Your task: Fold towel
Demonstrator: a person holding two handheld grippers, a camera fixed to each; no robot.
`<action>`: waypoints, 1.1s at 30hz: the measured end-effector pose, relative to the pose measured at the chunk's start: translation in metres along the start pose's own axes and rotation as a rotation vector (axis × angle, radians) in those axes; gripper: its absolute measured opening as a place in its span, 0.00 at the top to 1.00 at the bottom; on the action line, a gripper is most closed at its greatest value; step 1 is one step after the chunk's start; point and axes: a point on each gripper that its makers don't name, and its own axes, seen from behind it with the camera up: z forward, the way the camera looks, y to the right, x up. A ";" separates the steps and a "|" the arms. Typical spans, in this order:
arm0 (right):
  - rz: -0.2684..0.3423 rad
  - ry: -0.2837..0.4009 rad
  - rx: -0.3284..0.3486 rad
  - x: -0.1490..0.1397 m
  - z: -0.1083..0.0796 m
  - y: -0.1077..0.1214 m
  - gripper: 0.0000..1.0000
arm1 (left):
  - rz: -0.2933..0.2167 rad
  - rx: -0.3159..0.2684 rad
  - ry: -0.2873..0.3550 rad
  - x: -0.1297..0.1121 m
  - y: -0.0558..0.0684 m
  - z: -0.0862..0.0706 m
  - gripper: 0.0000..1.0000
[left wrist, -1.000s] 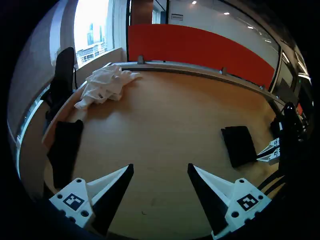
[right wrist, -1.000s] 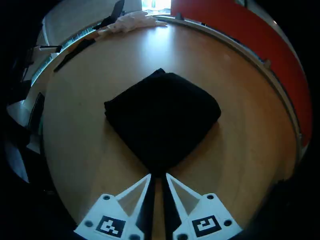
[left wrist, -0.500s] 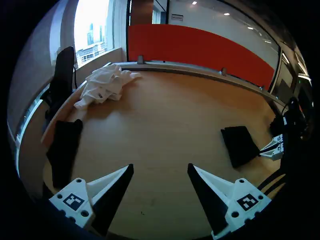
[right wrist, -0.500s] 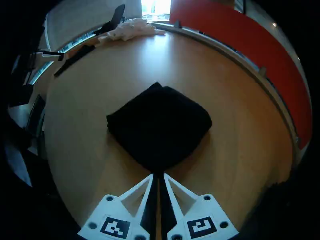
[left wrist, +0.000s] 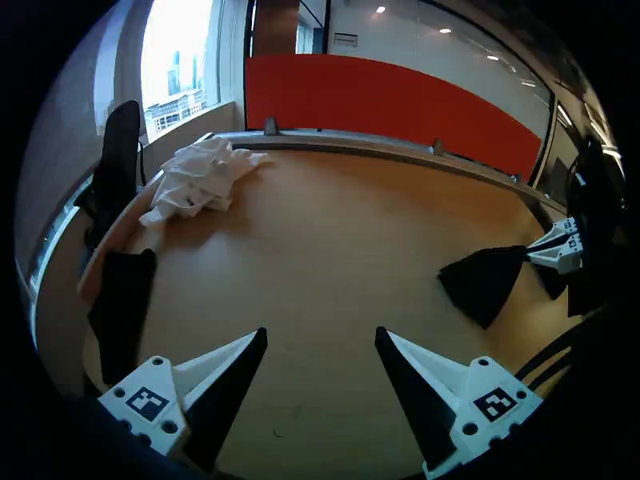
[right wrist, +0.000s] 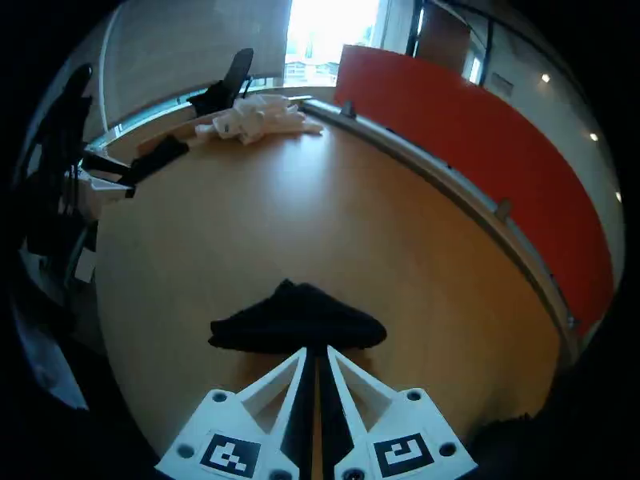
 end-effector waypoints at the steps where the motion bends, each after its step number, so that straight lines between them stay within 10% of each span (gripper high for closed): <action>1: -0.002 0.013 -0.004 0.008 -0.003 0.002 0.95 | 0.000 -0.002 0.002 0.001 0.001 0.000 0.00; 14: -0.021 0.131 -0.058 0.072 -0.037 0.026 0.95 | 0.007 -0.016 0.021 0.009 0.006 -0.003 0.00; 33: 0.038 0.130 -0.138 0.057 -0.067 0.093 0.95 | 0.010 -0.026 0.016 0.012 0.008 -0.002 0.00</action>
